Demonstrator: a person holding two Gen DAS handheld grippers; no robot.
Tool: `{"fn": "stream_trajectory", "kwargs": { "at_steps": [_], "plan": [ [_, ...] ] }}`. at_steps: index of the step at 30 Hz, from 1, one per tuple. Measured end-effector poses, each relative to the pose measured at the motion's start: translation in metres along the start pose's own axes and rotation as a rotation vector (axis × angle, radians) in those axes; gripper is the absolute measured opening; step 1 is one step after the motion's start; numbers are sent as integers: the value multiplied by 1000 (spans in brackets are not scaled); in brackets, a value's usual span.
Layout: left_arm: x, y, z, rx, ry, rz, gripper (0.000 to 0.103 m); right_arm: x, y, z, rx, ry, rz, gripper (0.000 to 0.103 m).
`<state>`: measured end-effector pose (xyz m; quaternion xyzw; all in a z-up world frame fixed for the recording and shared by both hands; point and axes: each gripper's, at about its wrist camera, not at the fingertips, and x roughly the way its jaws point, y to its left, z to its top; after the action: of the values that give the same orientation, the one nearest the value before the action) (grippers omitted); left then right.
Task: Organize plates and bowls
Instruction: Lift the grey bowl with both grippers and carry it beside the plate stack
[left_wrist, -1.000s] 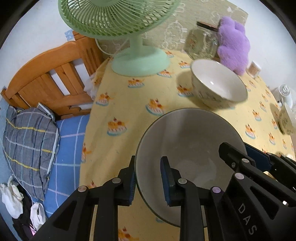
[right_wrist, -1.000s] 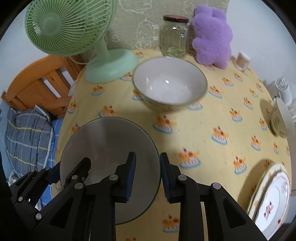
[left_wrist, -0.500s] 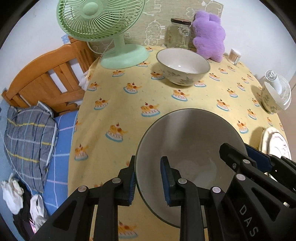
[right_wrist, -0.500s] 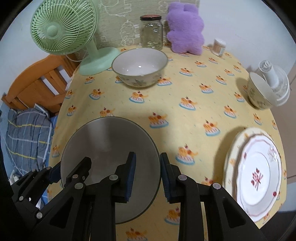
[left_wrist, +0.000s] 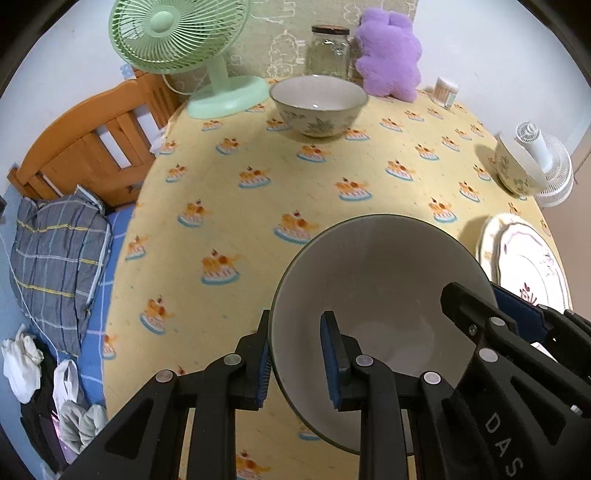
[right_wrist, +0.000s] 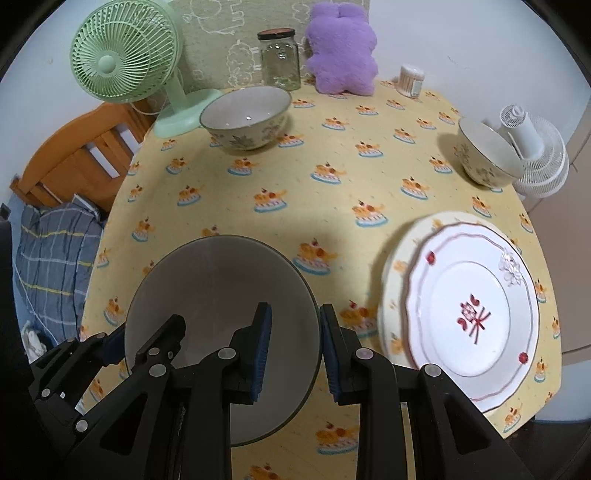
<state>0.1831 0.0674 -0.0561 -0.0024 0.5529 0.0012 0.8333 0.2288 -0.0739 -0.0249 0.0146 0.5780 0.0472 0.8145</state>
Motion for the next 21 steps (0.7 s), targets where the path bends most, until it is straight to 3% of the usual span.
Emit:
{"fn": "stream_trajectory", "kwargs": {
  "at_steps": [16, 21],
  "plan": [
    [11, -31, -23, -14, 66, 5, 22, 11, -36, -21, -3, 63, 29, 30],
    [11, -31, -24, -11, 75, -20, 30, 12, -35, -21, -10, 75, 23, 30]
  ]
}}
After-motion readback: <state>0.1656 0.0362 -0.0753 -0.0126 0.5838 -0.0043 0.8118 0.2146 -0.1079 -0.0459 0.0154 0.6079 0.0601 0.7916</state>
